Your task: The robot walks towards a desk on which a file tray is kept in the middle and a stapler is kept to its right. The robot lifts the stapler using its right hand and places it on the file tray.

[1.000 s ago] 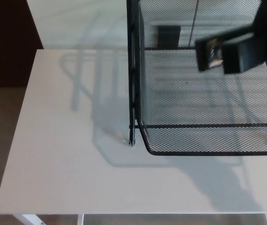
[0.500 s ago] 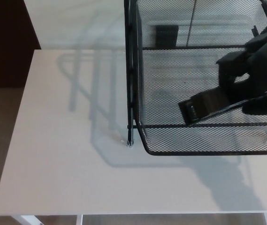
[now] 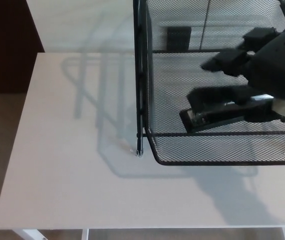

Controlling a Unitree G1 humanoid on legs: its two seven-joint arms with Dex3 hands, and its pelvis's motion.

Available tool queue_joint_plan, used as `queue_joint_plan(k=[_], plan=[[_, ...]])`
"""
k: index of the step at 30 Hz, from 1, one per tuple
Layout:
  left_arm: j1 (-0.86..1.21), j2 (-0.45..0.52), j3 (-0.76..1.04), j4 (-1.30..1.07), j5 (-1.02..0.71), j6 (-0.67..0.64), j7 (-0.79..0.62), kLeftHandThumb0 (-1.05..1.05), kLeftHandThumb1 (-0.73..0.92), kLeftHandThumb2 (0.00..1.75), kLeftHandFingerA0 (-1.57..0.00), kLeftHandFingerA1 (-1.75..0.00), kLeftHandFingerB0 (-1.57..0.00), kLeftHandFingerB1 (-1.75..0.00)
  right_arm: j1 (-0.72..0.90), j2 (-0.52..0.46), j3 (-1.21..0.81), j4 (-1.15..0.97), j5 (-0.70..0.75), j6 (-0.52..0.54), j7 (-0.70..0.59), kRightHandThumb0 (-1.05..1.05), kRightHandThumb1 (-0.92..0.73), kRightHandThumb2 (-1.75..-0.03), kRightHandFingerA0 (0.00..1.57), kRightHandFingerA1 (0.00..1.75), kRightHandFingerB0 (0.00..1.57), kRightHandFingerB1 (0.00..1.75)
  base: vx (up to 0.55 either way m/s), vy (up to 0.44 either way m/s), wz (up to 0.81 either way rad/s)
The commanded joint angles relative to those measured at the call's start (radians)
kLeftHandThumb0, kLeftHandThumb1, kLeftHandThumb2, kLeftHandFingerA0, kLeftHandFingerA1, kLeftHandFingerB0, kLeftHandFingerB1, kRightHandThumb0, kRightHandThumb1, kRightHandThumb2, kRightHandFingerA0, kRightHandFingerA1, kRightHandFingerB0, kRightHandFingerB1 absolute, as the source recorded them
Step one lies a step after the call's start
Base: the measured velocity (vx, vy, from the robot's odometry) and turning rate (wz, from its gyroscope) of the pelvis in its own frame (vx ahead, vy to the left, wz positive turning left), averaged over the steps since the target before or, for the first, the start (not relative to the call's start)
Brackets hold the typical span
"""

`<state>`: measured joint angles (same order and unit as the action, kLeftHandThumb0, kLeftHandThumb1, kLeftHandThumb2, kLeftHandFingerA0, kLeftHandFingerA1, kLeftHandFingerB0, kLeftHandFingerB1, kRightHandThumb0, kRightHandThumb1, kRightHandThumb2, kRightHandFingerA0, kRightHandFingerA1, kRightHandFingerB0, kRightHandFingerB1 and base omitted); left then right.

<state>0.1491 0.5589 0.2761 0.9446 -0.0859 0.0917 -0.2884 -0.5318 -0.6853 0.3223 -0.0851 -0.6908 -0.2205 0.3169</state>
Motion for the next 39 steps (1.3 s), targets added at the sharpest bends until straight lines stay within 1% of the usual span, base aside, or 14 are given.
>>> queue_joint_plan(k=[1, 9, 16, 17, 19, 20, 21, 22, 24, 25, 36, 37, 38, 39], plan=[[0.022, 0.008, 0.007, -0.022, -0.001, -0.03, 0.004, -0.77, 0.92, 0.69, -0.23, -0.47, -0.03, -0.29, -0.078, -0.042, -0.013, -0.107, -0.06, 0.205, 0.311, -0.83, -0.47, -0.81, 0.0, 0.17, 0.0, 0.0, 0.0, 0.0, 0.0], [0.015, 0.009, 0.008, -0.016, -0.001, -0.003, 0.011, -0.78, 0.91, 0.71, -0.19, -0.47, -0.03, -0.3, -0.098, -0.074, -0.086, -0.179, -0.007, 0.23, 0.349, -0.81, -0.48, -0.86, 0.0, 0.16, 0.0, 0.01, 0.0, 0.0, 0.0], [0.041, 0.011, 0.012, -0.028, -0.003, -0.033, -0.005, -0.77, 0.92, 0.71, -0.17, -0.46, -0.03, -0.29, -0.011, -0.2, -0.413, -0.366, 0.282, 0.346, 0.486, -0.9, -0.51, -0.88, 0.0, 0.06, 0.0, 0.04, 0.0, 0.0, 0.0], [0.043, 0.013, 0.012, -0.026, -0.006, -0.04, -0.015, -0.79, 0.73, 1.09, -0.16, -0.55, 0.0, -0.33, 0.055, -0.212, -0.595, -0.398, 0.339, 0.355, 0.48, -0.91, -0.52, -0.88, 0.0, 0.07, 0.0, 0.05, 0.0, 0.0, 0.0], [0.028, 0.012, 0.012, -0.007, -0.004, -0.038, -0.006, -0.75, 0.74, 1.07, -0.09, -0.51, 0.0, -0.36, 0.088, -0.205, -0.707, -0.395, 0.376, 0.363, 0.477, -0.89, -0.5, -0.86, 0.0, 0.11, 0.0, 0.07, 0.0, 0.0, 0.0], [0.024, 0.015, 0.004, 0.003, 0.006, -0.045, -0.002, -0.77, 0.92, 0.71, -0.18, -0.46, -0.03, -0.29, 0.104, -0.179, -0.81, -0.377, 0.462, 0.371, 0.479, -0.77, -0.43, -0.77, 0.0, 0.17, 0.04, 0.08, 0.0, 0.0, 0.0], [0.018, 0.012, 0.005, 0.004, 0.006, -0.036, 0.007, -0.39, 0.55, 1.12, 0.0, -0.49, 0.0, -0.52, 0.123, -0.174, -0.997, -0.403, 0.389, 0.468, 0.5, -0.67, -0.4, -0.84, 0.0, 0.25, 0.0, 0.32, 0.0, 0.0, 0.0], [0.021, 0.011, 0.009, -0.003, 0.0, -0.033, 0.004, -0.77, 0.92, 0.7, -0.19, -0.45, -0.04, -0.31, 0.139, -0.181, -1.067, -0.376, 0.407, 0.426, 0.497, -0.7, -0.43, -0.83, 0.0, 0.31, 0.0, 0.26, 0.0, 0.0, 0.0], [0.029, 0.01, 0.008, -0.017, 0.001, -0.039, 0.001, -0.77, 0.92, 0.71, -0.18, -0.45, -0.03, -0.31, 0.151, -0.183, -1.185, -0.357, 0.405, 0.489, 0.53, -0.66, -0.46, -0.86, 0.0, 0.26, 0.0, 0.32, 0.0, 0.0, 0.0], [0.01, 0.02, 0.016, 0.003, -0.001, -0.029, 0.012, -0.77, 0.92, 0.69, -0.19, -0.45, -0.04, -0.3, 0.235, -0.161, -1.322, -0.275, 0.368, 0.361, 0.439, -0.79, -0.58, -0.94, 0.01, 0.29, 0.0, 0.33, 0.0, 0.0, 0.0], [0.024, 0.017, 0.019, 0.01, -0.005, -0.066, -0.004, -0.78, 0.92, 0.69, -0.17, -0.45, -0.02, -0.25, 0.6, -0.099, -1.518, 0.247, 0.37, 0.209, 0.13, -0.73, -0.53, -0.93, 0.0, 0.38, 0.0, 0.31, 0.0, 0.0, 0.0], [0.031, 0.02, 0.007, -0.012, 0.01, -0.042, 0.011, -0.39, 0.54, 1.12, -0.01, -0.49, 0.0, -0.52, 0.635, -0.084, -1.481, 0.308, 0.334, 0.243, 0.067, -0.74, -0.57, -0.95, 0.0, 0.4, 0.0, 0.25, 0.0, 0.0, 0.0], [0.035, 0.023, 0.0, -0.012, 0.017, -0.051, 0.009, -0.76, 0.91, 0.71, -0.17, -0.44, -0.05, -0.27, 0.655, -0.087, -1.449, 0.38, 0.325, 0.216, 0.011, -0.69, -0.75, -0.67, 0.0, 0.28, 0.0, 0.27, 0.0, 0.0, 0.0], [0.036, 0.026, -0.002, -0.011, 0.019, -0.055, 0.006, -0.76, 0.91, 0.71, -0.17, -0.44, -0.05, -0.27, 0.666, -0.088, -1.44, 0.408, 0.325, 0.199, -0.011, -0.69, -0.75, -0.67, 0.0, 0.28, 0.0, 0.27, 0.0, 0.0, 0.0]])
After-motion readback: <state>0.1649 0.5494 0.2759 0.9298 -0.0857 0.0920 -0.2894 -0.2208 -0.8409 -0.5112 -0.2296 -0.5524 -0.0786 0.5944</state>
